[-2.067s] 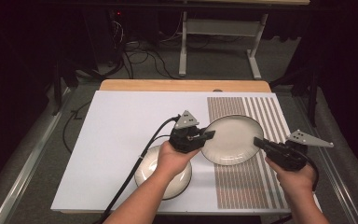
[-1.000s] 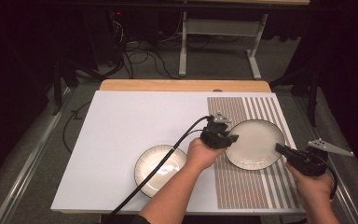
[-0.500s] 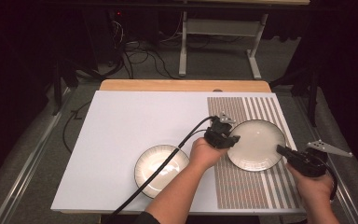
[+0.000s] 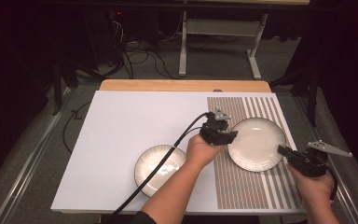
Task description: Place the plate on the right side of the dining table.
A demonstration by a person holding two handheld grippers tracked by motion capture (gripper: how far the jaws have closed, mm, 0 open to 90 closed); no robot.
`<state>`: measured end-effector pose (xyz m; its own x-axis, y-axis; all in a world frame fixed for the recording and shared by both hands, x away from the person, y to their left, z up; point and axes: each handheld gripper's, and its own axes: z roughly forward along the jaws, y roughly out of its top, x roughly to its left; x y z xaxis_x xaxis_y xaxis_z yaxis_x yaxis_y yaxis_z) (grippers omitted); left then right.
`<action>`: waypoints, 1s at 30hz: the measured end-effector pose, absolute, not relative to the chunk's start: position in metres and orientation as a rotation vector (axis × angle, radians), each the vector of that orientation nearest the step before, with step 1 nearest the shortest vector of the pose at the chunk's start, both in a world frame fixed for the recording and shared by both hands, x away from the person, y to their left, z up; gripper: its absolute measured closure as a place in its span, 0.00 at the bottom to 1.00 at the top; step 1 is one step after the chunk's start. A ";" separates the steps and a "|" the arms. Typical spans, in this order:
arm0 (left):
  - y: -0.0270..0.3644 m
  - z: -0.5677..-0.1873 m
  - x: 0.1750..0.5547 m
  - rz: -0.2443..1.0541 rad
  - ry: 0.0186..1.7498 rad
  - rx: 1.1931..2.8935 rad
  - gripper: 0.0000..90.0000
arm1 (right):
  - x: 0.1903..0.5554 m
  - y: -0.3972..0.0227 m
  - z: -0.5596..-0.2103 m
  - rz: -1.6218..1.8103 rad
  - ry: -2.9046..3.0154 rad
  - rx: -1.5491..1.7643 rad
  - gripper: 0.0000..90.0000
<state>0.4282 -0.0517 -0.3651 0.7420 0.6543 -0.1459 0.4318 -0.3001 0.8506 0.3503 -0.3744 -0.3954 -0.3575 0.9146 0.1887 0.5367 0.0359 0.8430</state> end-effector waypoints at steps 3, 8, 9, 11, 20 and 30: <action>-0.031 -0.362 0.425 0.307 0.842 1.909 0.51 | 0.351 -0.374 -0.396 1.245 1.912 1.472 0.95; 0.010 -0.357 0.415 0.369 0.864 1.848 0.42 | 0.351 -0.373 -0.395 1.230 1.909 1.480 0.95; 0.018 -0.357 0.413 0.377 0.872 1.835 0.41 | 0.351 -0.373 -0.395 1.226 1.910 1.479 0.95; 0.033 -0.355 0.409 0.395 0.887 1.818 0.39 | 0.351 -0.372 -0.395 1.223 1.909 1.484 0.95; 0.111 -0.352 0.389 0.502 0.971 1.743 0.24 | 0.353 -0.372 -0.396 1.203 1.915 1.491 0.94; 0.183 -0.358 0.351 0.599 0.989 1.676 0.16 | 0.355 -0.372 -0.398 1.172 1.917 1.519 0.92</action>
